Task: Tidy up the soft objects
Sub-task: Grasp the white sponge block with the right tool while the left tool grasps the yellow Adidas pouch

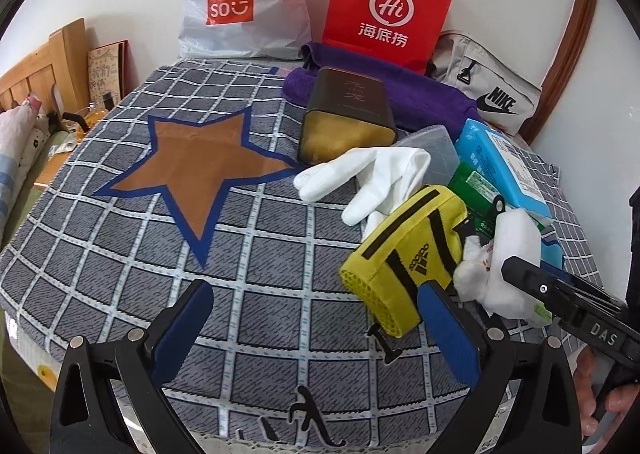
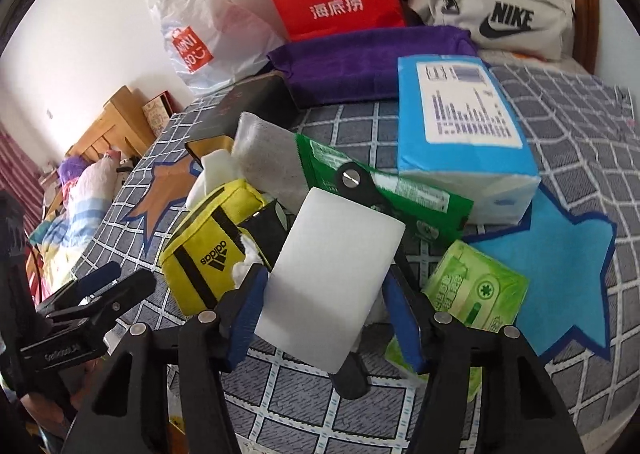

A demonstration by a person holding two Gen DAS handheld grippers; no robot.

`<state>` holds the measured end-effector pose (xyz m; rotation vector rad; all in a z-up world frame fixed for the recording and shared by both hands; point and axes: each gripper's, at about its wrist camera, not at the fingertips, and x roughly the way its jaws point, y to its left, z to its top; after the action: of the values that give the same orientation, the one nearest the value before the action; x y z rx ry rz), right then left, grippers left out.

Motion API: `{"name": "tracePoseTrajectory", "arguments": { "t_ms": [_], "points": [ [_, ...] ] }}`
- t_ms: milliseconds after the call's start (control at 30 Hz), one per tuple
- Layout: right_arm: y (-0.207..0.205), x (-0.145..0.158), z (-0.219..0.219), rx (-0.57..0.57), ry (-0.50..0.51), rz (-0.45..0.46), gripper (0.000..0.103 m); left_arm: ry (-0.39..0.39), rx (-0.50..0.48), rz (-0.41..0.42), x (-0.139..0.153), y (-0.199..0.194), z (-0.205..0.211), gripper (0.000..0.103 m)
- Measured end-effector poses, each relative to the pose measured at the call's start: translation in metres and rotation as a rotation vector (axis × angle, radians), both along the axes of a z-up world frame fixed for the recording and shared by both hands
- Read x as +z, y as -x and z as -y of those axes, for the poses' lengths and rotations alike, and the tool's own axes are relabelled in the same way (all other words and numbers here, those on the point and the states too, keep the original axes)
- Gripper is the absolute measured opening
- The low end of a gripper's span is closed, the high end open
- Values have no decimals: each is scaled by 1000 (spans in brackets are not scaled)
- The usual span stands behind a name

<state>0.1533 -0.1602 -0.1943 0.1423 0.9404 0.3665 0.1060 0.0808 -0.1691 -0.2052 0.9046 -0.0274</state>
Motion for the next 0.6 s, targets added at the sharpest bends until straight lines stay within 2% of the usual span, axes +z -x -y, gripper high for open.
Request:
{"name": "tracePoseTrajectory", "arguments": {
  "t_ms": [167,367,433,500,533,600],
  "points": [
    [14,19,15,12,-36,60,59,31,-33,-14,-6,-11,9,99],
    [34,40,60,-54,-8,127,59,57,-59,-27,-12,-27,20,93],
    [39,39,79,-93,30,128,59,61,-64,-30,-14,-31,22,85],
    [41,32,97,-130,77,112,59,81,-66,-45,-18,-34,24,69],
    [39,26,106,-153,104,92,59,93,-68,-54,-21,-36,24,67],
    [38,15,118,-180,124,58,59,104,-76,-49,-22,-36,26,56]
  ]
}}
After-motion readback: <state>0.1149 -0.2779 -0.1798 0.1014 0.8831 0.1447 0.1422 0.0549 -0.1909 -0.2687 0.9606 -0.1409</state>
